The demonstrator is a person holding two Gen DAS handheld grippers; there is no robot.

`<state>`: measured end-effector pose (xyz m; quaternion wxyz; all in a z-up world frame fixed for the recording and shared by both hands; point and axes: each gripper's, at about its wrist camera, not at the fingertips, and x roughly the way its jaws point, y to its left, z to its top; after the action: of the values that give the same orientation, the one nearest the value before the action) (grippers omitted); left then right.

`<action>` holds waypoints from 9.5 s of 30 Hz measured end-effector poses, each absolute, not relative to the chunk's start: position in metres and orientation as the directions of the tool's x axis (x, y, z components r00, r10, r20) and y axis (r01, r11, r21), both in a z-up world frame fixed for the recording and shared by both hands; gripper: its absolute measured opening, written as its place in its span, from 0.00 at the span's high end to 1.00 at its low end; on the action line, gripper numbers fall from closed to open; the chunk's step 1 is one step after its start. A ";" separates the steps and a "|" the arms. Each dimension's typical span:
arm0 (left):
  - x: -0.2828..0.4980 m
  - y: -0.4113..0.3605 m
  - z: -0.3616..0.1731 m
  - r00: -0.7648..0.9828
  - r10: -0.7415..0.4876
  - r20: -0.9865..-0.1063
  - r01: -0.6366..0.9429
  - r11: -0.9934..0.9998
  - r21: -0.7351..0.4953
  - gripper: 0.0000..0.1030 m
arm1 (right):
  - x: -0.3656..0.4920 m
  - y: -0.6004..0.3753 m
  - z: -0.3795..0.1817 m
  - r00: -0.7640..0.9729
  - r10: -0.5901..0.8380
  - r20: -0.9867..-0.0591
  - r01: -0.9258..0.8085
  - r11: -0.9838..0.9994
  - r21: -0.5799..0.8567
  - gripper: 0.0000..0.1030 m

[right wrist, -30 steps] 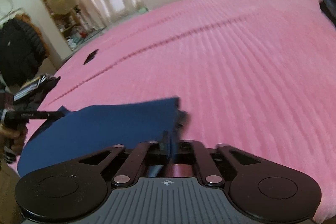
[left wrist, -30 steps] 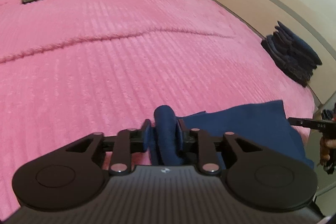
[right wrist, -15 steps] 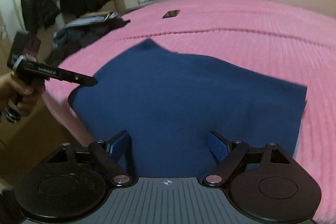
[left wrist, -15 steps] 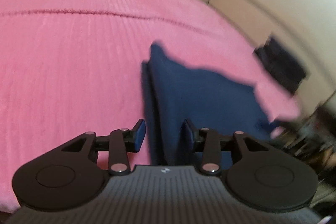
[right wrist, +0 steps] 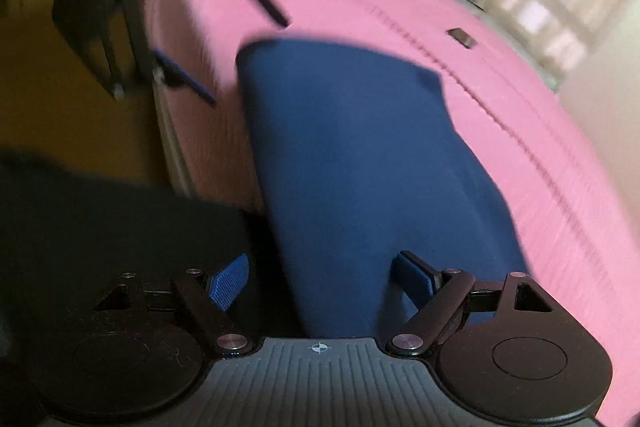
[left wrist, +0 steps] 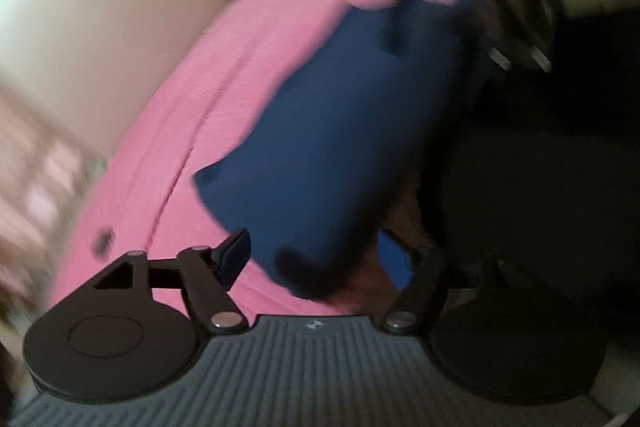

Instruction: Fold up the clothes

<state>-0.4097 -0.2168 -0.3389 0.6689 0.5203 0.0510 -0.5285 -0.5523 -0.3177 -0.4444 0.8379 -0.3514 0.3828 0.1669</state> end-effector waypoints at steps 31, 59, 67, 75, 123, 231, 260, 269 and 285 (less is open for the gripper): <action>-0.323 -0.343 -0.208 0.398 -0.740 -0.543 0.780 -0.039 0.624 0.70 | -0.465 -0.430 -0.338 0.884 -0.076 -0.461 -0.299 0.666 -0.683 0.72; -0.384 -0.237 -0.301 0.342 -0.728 -0.595 0.935 0.326 0.139 0.61 | -0.558 -0.404 -0.400 0.823 0.009 -0.568 -0.279 0.878 -0.390 0.36; -0.288 -0.230 -0.279 0.328 -0.762 -0.559 0.782 0.551 -0.292 0.62 | -0.446 -0.420 -0.362 0.746 0.282 -0.603 -0.368 0.930 -0.021 0.44; -0.227 -0.268 -0.292 0.313 -0.758 -0.573 0.773 0.553 -0.310 0.69 | -0.407 -0.441 -0.375 0.650 0.384 -0.655 -0.331 0.920 0.210 0.60; -0.287 -0.308 -0.326 0.322 -0.636 -0.702 0.912 0.407 0.050 0.78 | -0.587 -0.528 -0.401 0.811 0.066 -0.581 0.168 0.925 0.340 0.63; -0.379 -0.218 -0.331 0.317 -0.660 -0.681 0.905 0.425 0.010 0.74 | -0.510 -0.367 -0.372 0.758 0.276 -0.591 -0.334 0.943 0.011 0.27; -0.314 -0.224 -0.361 -0.013 -0.731 -0.682 0.888 0.305 -0.344 0.88 | -0.492 -0.386 -0.404 0.759 0.222 -0.612 -0.271 0.962 0.013 0.17; -0.331 -0.205 -0.319 0.129 -0.748 -0.652 0.868 0.402 -0.290 0.90 | -0.524 -0.424 -0.408 0.800 0.168 -0.576 -0.174 0.984 0.045 0.17; -0.345 -0.283 -0.322 0.148 -0.698 -0.701 0.914 0.367 -0.172 0.87 | -0.569 -0.507 -0.417 0.771 -0.223 -0.596 0.372 0.918 0.138 0.17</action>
<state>-0.3445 -0.2830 -0.3215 0.7429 0.1491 0.3630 -0.5423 -0.5692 -0.5073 -0.4167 0.9328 0.1248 0.2981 -0.1597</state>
